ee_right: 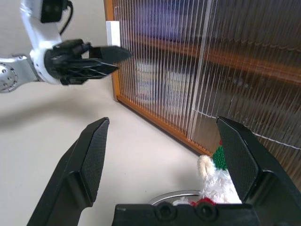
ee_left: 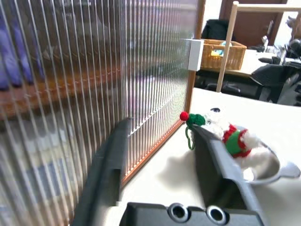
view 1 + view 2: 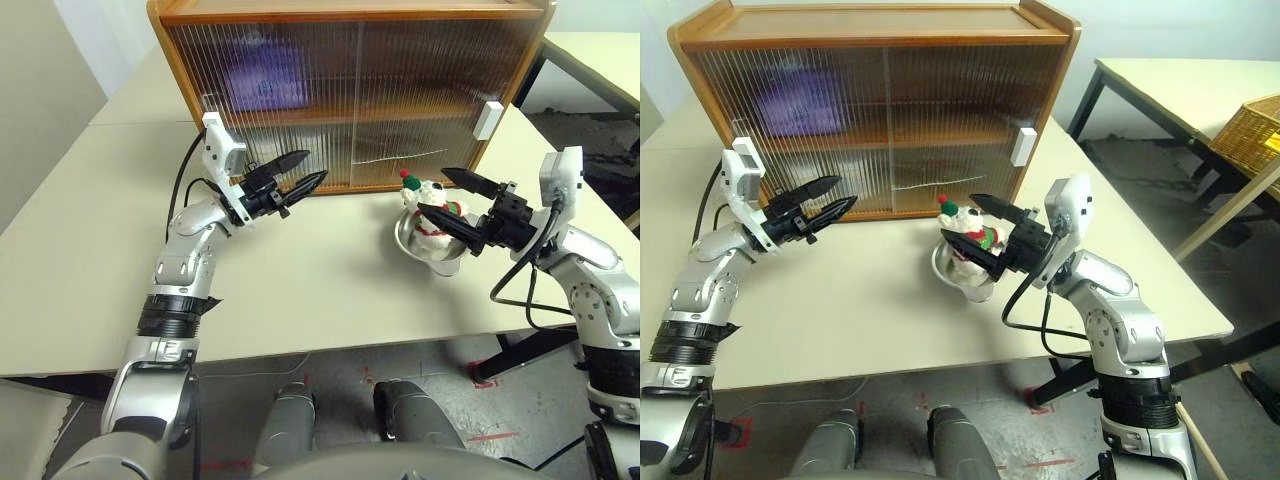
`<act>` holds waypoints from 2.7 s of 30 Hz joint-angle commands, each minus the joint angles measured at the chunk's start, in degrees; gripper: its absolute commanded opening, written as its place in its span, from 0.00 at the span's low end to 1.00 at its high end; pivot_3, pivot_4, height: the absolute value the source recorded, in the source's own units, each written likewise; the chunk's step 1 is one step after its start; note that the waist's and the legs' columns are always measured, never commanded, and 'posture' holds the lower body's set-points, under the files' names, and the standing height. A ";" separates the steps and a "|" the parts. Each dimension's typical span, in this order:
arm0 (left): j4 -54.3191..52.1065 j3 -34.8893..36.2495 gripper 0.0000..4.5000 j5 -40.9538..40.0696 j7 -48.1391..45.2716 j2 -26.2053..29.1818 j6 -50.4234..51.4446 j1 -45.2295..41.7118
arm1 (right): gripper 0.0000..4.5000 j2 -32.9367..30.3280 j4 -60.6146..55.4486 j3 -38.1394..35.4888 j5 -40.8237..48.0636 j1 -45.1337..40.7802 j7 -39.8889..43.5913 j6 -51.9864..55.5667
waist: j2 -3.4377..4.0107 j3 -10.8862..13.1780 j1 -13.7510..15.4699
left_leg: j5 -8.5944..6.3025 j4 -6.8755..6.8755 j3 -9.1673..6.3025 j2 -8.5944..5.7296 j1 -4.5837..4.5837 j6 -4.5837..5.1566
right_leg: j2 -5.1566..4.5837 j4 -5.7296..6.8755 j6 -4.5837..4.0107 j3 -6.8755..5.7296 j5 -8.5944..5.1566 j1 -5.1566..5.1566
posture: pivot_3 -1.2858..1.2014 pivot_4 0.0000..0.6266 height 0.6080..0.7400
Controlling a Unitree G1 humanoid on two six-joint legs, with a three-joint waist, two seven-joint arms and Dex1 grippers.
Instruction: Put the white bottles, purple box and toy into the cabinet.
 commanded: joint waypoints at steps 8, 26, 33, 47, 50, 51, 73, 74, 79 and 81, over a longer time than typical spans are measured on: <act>0.01 1.92 0.99 -3.62 -7.74 4.58 5.02 5.86 | 1.00 0.53 3.70 -2.80 -2.51 -1.14 -5.30 -2.77 | 0.06 -0.05 0.02 | 0.16 -0.02 0.01 0.04 -0.66 0.26 | 0.02 0.05 -0.17 0.00 0.08 -0.75 | 0.51 0.12 1.00; -3.75 3.82 1.00 -6.68 -9.86 6.00 10.58 7.96 | 0.00 -0.59 23.39 -7.69 -13.59 -6.83 -16.68 -16.53 | 0.11 -0.07 0.15 | 0.16 -0.11 -0.06 0.36 -0.74 0.27 | 0.06 0.23 -0.44 0.02 0.25 -1.05 | 0.52 0.13 1.00; -4.39 3.49 1.00 -6.91 -9.30 5.33 11.21 7.55 | 0.00 -2.06 30.67 -7.62 -15.60 -13.11 -17.71 -19.17 | 0.12 -0.07 0.15 | 0.17 -0.10 -0.05 0.36 -0.74 0.28 | 0.06 0.27 -0.49 0.06 0.29 -1.09 | 0.52 0.13 1.00; -5.60 3.21 1.00 -6.93 -8.19 4.14 11.93 7.16 | 0.00 -3.48 47.48 -6.21 -18.93 -26.40 -16.77 -20.21 | 0.21 -0.02 0.18 | 0.18 -0.14 -0.06 0.47 -0.74 0.30 | 0.06 0.26 -0.85 0.14 0.51 -1.12 | 0.53 0.14 1.00; -5.73 3.22 1.00 -6.92 -8.00 3.91 12.05 7.14 | 0.00 -3.57 49.24 -5.58 -19.75 -27.77 -16.04 -20.03 | 0.22 -0.03 0.18 | 0.18 -0.17 -0.05 0.48 -0.74 0.30 | 0.08 0.26 -0.85 0.14 0.51 -1.13 | 0.53 0.14 1.00; -5.80 3.21 1.00 -6.91 -7.92 3.80 12.06 7.15 | 0.00 -3.51 49.65 -5.51 -19.85 -28.18 -15.90 -19.70 | 0.22 -0.03 0.19 | 0.18 -0.17 -0.05 0.51 -0.74 0.30 | 0.08 0.25 -0.86 0.13 0.52 -1.13 | 0.53 0.14 1.00; -6.20 2.85 1.00 -6.83 -7.32 2.39 11.92 7.48 | 0.00 -2.66 50.71 -3.30 -21.26 -32.69 -13.23 -14.92 | 0.26 -0.01 0.33 | 0.18 -0.17 0.03 0.77 -0.75 0.29 | 0.16 0.24 -0.93 0.14 0.55 -1.16 | 0.53 0.14 1.00; -6.18 2.82 1.00 -6.78 -7.32 2.34 11.87 7.50 | 0.00 -2.52 50.44 -3.22 -21.24 -32.76 -13.20 -14.65 | 0.26 -0.01 0.33 | 0.18 -0.17 0.04 0.77 -0.75 0.29 | 0.16 0.24 -0.93 0.14 0.55 -1.15 | 0.53 0.14 1.00; -5.78 2.82 1.00 -6.63 -7.39 2.20 11.70 7.26 | 0.00 -1.51 48.79 -2.76 -21.06 -32.73 -12.79 -13.23 | 0.26 -0.01 0.33 | 0.18 -0.17 0.04 0.77 -0.75 0.29 | 0.17 0.24 -0.92 0.13 0.54 -1.16 | 0.53 0.14 1.00; -5.64 2.83 1.00 -6.58 -7.45 2.18 11.68 7.14 | 0.00 -1.12 48.55 -2.60 -21.03 -32.85 -12.71 -12.91 | 0.26 -0.01 0.28 | 0.18 -0.17 0.04 0.77 -0.75 0.29 | 0.17 0.24 -0.92 0.13 0.54 -1.16 | 0.53 0.14 1.00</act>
